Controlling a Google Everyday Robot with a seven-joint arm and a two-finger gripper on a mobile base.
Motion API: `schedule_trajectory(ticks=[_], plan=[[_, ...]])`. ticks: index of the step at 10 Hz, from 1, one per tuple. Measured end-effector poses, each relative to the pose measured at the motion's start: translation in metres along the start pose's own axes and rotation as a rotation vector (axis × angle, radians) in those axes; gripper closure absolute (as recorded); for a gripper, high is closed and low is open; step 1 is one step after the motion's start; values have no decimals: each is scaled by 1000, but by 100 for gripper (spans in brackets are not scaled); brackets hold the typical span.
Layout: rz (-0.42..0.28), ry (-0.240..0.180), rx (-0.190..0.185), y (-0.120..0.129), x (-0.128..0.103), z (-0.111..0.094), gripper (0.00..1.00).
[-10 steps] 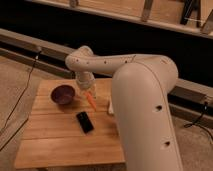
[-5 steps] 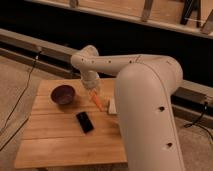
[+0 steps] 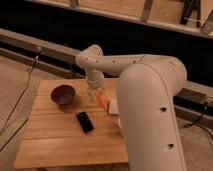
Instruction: Place the pepper on the white sponge
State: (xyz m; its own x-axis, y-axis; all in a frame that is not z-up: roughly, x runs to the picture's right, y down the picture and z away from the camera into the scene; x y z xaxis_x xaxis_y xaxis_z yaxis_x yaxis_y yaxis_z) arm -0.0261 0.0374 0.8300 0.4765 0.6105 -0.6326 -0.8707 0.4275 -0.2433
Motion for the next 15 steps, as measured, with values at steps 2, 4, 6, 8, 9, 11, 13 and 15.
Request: schedule_trajectory(ticks=[2,4,6,8,9,11,13,15], plan=[[25,7,9,-11,1,4,100],[49,19,18,-22,3,9,100],[71,31,23,-32,5,13,100],[85,40,28,-39,9,15,100],[90,44,29,-41,11,16,100],[101,52,36,-46,16,19,100],[107,56,44,-50,19,21,100],[110,60,49,-52,20,24,100]])
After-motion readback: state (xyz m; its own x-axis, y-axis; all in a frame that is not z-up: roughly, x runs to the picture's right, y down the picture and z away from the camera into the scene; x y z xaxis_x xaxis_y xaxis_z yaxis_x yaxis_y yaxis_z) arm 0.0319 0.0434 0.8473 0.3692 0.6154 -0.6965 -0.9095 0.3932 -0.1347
